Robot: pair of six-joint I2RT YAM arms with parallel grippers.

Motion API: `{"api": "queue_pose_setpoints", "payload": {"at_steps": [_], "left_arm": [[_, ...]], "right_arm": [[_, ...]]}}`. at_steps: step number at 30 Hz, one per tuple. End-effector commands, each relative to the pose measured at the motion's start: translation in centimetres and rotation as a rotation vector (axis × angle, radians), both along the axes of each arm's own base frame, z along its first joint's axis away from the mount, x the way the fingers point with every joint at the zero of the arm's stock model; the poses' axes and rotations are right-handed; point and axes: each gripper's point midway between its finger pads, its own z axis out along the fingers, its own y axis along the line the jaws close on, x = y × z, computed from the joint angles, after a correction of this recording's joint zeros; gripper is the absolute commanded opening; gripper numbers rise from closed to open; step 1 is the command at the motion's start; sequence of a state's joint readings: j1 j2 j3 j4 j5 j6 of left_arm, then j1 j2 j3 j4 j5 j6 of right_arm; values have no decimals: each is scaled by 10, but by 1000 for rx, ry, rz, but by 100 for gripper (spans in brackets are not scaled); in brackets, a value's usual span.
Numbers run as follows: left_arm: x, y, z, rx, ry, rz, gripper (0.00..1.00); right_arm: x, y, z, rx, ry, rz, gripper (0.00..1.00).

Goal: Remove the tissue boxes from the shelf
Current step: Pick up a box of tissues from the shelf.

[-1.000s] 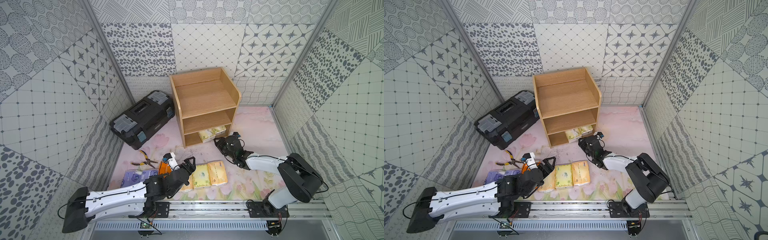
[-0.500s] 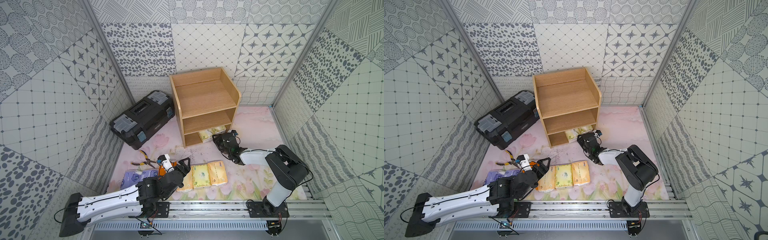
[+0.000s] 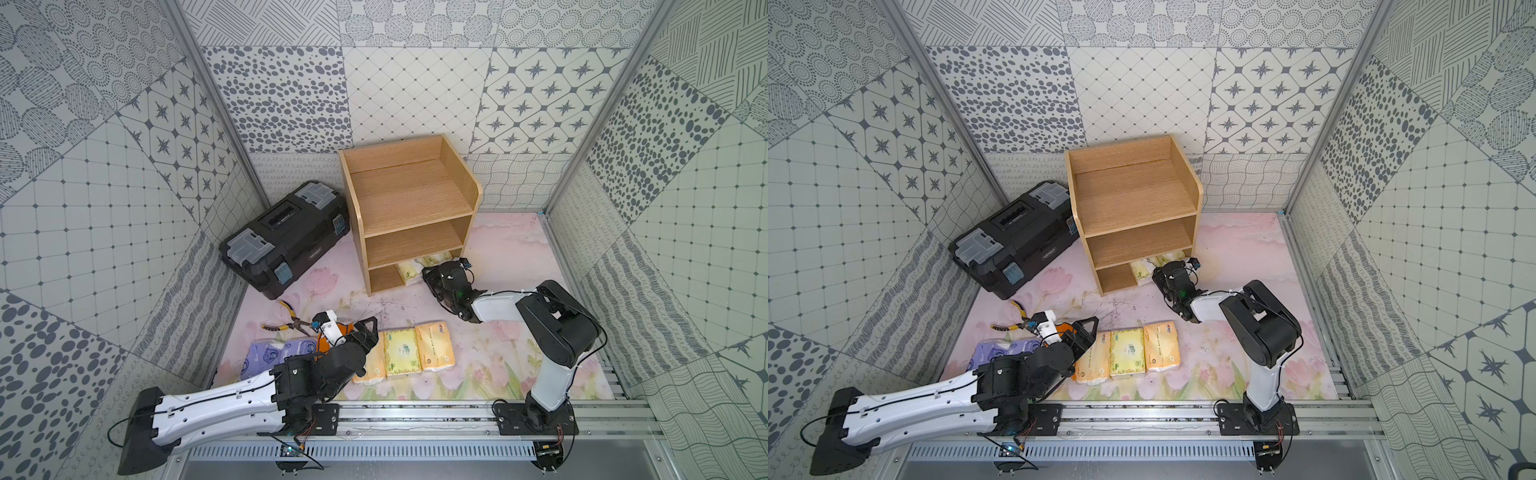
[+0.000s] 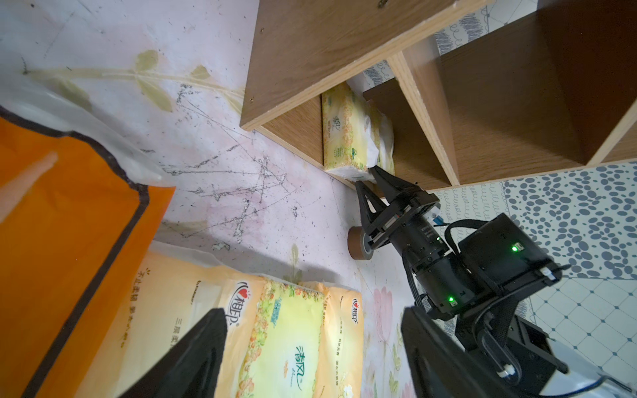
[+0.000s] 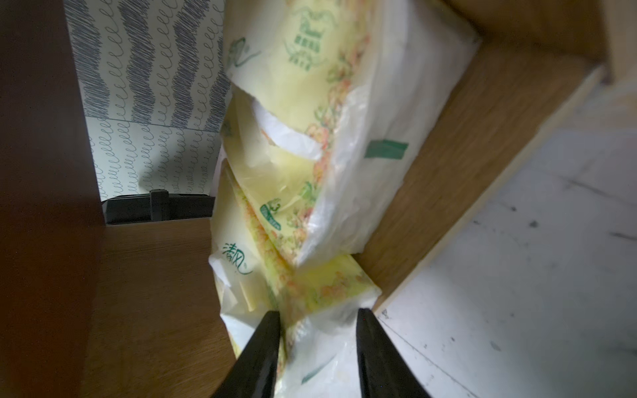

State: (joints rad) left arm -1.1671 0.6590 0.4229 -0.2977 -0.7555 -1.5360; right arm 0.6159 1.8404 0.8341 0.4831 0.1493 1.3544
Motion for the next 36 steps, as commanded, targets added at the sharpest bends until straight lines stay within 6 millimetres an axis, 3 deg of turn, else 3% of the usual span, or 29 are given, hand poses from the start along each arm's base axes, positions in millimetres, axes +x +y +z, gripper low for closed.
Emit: {"api": "queue_pose_setpoints", "payload": {"at_steps": [1,12,17,24,36], "left_arm": [[0,10,-8,17,18,49,84],[1,7,-16,-4,49,69,83],[5,-2,-5,-16,14,51,84],[14,-19,9,-52,-26,44,86],[23,-68,36,-270,-38,-13,90]], "right_arm": [[10,4,8,19,-34,-2,36],[2,5,19,23,-50,38,9],[-7,5,35,41,-67,74,0],[-29,-3,52,66,-77,109,0],[-78,-23,76,130,-80,166,0]]}}
